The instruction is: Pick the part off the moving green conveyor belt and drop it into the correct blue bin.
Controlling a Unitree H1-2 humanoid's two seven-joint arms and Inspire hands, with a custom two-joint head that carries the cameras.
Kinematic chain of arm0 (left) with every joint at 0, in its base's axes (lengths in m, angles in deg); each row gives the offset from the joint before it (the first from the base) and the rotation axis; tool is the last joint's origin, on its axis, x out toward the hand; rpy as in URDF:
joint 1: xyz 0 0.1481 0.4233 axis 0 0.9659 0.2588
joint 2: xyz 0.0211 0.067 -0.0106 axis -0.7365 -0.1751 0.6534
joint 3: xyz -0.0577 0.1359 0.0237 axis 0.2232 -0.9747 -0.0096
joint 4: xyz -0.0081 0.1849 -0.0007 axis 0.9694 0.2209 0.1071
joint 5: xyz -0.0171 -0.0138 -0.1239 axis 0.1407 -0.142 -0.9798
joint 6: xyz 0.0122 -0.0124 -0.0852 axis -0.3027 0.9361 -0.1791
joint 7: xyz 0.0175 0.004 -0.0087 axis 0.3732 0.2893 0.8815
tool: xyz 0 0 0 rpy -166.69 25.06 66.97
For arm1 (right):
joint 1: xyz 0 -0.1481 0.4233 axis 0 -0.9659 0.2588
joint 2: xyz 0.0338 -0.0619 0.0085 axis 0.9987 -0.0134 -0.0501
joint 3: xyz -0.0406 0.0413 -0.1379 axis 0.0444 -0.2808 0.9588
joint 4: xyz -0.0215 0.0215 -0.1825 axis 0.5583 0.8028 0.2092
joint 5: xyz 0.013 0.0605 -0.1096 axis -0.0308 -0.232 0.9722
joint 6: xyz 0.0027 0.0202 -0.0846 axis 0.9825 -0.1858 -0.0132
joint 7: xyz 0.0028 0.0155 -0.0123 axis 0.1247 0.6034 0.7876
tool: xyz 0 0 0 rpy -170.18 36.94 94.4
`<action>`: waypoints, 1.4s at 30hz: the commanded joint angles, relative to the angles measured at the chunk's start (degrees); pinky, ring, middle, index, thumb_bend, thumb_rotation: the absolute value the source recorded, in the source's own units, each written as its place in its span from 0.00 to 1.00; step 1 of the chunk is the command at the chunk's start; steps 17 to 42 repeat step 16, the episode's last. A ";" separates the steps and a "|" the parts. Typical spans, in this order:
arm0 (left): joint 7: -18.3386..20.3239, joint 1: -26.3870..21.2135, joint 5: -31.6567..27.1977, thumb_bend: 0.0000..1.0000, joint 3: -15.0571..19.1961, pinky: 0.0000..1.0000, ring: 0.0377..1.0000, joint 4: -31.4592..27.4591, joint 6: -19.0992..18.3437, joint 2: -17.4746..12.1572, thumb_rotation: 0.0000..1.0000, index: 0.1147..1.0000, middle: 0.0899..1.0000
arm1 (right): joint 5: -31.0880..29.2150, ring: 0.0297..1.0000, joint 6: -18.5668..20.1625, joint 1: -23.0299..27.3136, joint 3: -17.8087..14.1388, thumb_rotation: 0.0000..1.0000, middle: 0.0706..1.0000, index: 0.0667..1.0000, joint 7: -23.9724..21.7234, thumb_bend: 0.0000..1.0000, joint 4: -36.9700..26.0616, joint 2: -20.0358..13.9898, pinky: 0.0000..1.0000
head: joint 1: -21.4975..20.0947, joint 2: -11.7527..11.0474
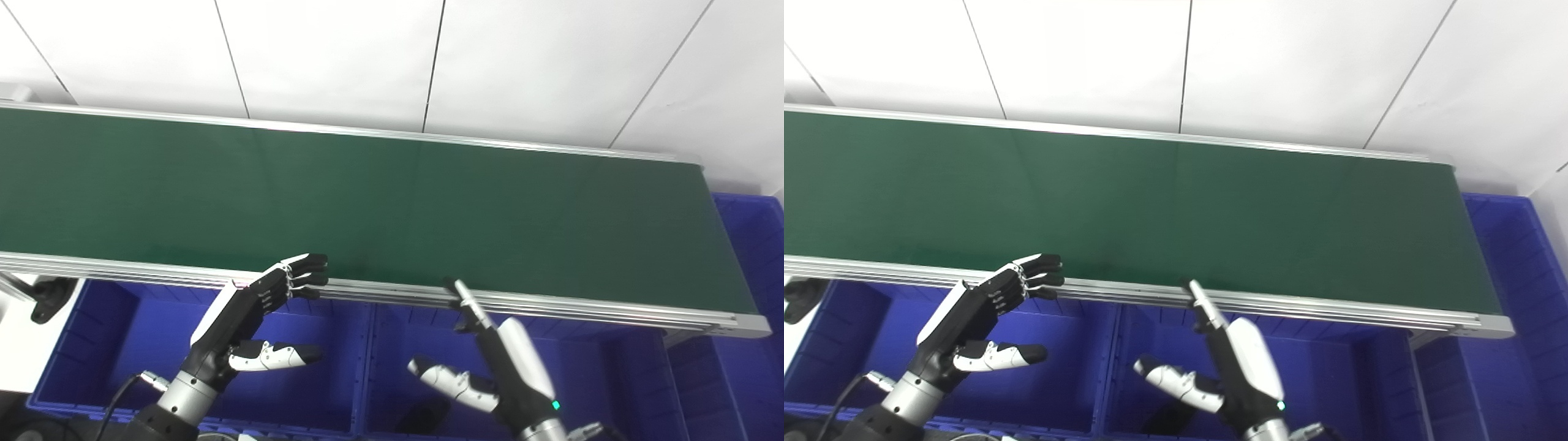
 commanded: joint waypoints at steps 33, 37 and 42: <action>0.60 0.23 -0.20 0.78 -0.31 0.71 0.77 -0.94 1.69 -1.42 0.31 0.81 0.83 | -2.53 0.90 -3.27 1.64 1.09 0.59 0.95 1.00 2.86 0.83 4.12 -0.98 0.77 | -0.63 -2.12; 0.60 0.23 -0.20 0.78 -0.31 0.71 0.77 -0.94 1.69 -1.42 0.31 0.81 0.83 | -2.53 0.90 -3.27 1.64 1.09 0.59 0.95 1.00 2.86 0.83 4.12 -0.98 0.77 | -0.63 -2.12; 0.60 0.23 -0.20 0.78 -0.31 0.71 0.77 -0.94 1.69 -1.42 0.31 0.81 0.83 | -2.53 0.90 -3.27 1.64 1.09 0.59 0.95 1.00 2.86 0.83 4.12 -0.98 0.77 | -0.63 -2.12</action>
